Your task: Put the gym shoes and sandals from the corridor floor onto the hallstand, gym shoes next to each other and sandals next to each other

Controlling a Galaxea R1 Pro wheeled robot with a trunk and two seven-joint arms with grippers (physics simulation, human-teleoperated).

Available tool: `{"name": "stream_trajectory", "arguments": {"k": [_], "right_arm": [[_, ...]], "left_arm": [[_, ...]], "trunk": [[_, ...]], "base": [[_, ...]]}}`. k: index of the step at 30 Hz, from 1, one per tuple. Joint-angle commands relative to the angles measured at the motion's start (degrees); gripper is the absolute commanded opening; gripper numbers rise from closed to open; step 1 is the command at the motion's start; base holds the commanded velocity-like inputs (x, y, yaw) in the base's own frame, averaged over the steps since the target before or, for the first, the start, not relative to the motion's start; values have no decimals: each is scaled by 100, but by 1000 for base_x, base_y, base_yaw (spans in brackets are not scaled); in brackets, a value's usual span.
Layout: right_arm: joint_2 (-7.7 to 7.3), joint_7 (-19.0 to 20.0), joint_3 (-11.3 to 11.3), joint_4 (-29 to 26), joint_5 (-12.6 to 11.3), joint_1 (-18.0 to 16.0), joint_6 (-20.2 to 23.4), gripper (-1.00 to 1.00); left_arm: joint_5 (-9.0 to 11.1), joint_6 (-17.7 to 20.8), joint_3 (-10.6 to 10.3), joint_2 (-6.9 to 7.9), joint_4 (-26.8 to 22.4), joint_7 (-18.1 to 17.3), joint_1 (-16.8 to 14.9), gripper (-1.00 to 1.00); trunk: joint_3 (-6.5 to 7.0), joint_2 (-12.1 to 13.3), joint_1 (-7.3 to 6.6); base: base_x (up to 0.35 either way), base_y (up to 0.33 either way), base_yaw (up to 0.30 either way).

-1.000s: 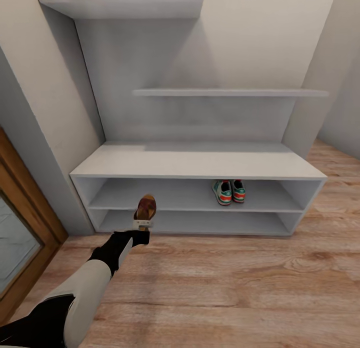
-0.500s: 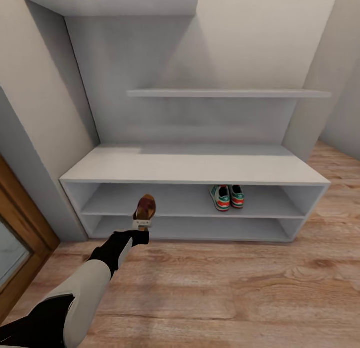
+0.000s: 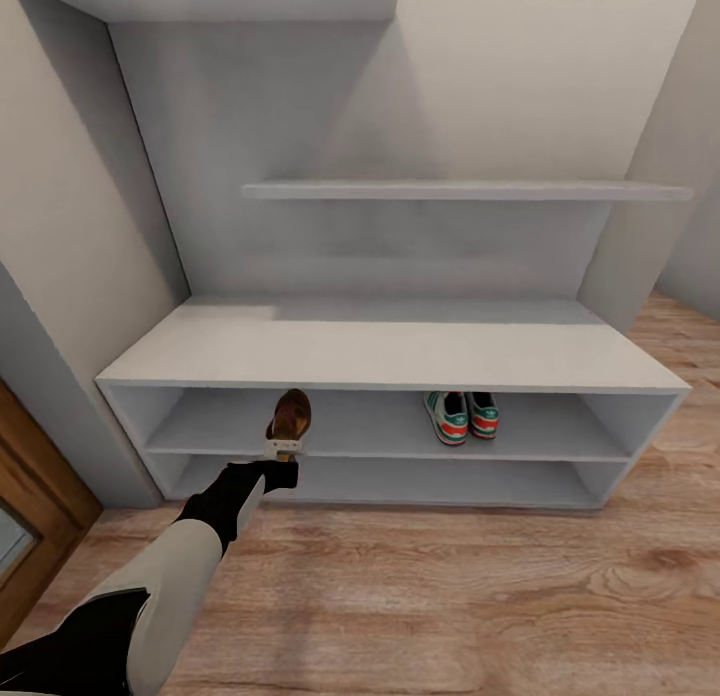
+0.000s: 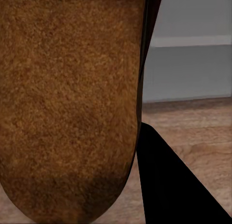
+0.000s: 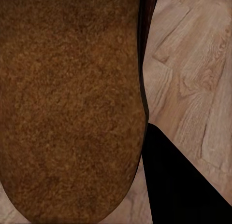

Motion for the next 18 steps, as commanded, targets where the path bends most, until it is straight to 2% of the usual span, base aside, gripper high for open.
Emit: {"name": "stream_trajectory", "arguments": {"k": [1,8,11,15,17,18], "right_arm": [[-3,-6,2,5,-66,-3,-21,-100],[-29,-6,-3,5,-64,-3,-23,-100],[-39,-6,-46,5,-60,-3,-28,-100],[-44,0,-510,3,-63,-3,-19,-100],[-46,9,-849,-6,-65,-3,-10,-100],[-45,11,-906,-12,-65,-3,-9,-100]], "left_arm": [[-79,31,48,-8,-14,-57,-1,-100],[-80,32,44,-8,-14,-57,-2,-100],[-80,32,35,-7,-14,-57,-2,-100],[-76,31,40,-6,-14,-57,-2,-100],[-74,31,40,-6,-14,-57,-2,-100],[-74,31,40,-6,-14,-57,-2,-100]], "trunk": [[-5,-2,0],[-5,-2,0],[-5,-2,0],[-5,-2,0],[-5,-2,0],[-5,-2,0]], "base": [[57,0,0],[32,0,0],[259,0,0],[239,0,0],[88,0,0],[55,0,0]]}}
